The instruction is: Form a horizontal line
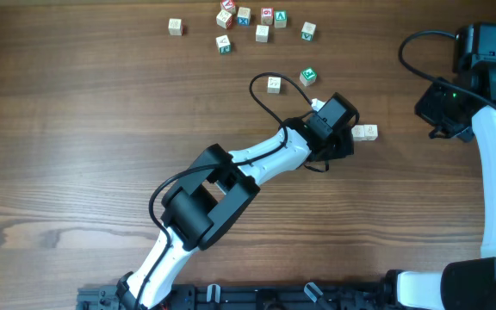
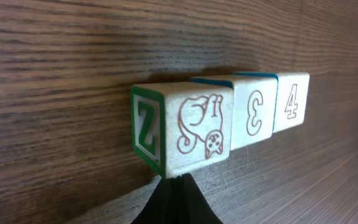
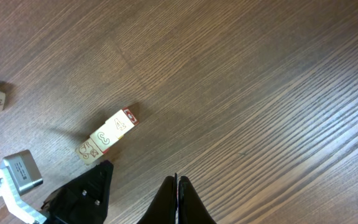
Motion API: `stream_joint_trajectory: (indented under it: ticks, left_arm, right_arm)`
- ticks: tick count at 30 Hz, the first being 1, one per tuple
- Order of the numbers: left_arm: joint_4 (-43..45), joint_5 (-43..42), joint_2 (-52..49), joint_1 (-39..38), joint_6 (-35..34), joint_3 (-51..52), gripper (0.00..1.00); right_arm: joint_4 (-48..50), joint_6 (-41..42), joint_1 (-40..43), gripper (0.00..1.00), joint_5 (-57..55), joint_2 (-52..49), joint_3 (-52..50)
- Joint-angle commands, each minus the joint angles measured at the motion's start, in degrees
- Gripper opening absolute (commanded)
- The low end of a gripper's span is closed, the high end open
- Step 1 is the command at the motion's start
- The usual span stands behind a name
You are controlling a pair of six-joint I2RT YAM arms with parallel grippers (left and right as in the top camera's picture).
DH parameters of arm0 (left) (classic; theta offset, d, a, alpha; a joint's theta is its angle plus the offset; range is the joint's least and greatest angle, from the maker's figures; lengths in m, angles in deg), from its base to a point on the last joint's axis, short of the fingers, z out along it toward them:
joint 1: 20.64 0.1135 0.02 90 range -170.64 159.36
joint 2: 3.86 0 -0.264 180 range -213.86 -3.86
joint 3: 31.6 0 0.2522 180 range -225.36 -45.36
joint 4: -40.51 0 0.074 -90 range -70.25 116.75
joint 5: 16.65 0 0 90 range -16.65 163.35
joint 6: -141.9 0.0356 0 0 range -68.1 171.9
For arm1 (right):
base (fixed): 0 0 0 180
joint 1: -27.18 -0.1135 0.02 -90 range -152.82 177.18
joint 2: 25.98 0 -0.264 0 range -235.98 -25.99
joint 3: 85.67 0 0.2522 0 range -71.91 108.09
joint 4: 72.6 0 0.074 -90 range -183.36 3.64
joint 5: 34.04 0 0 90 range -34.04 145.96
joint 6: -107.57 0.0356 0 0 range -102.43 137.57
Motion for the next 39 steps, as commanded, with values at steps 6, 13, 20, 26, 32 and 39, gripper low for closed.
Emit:
stream_joint_trajectory:
  ticks: [6, 13, 20, 26, 32, 39]
  left_arm:
    - [1.3, 1.4, -2.0, -0.2, -1.7, 0.3, 0.04]
    - [1.7, 1.4, -2.1, -0.2, -1.7, 0.3, 0.04]
    - [2.5, 1.4, -2.1, -0.2, -1.7, 0.3, 0.04]
    - [2.8, 1.9, -2.1, -0.2, -1.7, 0.3, 0.04]
    - [3.0, 2.4, -2.1, -0.2, -1.7, 0.3, 0.04]
    - [3.0, 2.7, -2.1, -0.2, -1.8, 0.3, 0.04]
  right_arm:
    - [-0.2, 0.9, 0.0, 0.05, -0.5, -0.7, -0.4]
    - [-0.2, 0.9, 0.0, 0.04, -0.5, -0.7, -0.4]
    - [-0.2, 0.9, 0.0, 0.05, -0.5, -0.7, -0.4]
    - [-0.2, 0.9, 0.0, 0.05, -0.5, -0.7, -0.4]
    - [-0.2, 0.9, 0.0, 0.04, -0.5, -0.7, -0.4]
    - [-0.2, 0.9, 0.0, 0.05, -0.5, -0.7, -0.4]
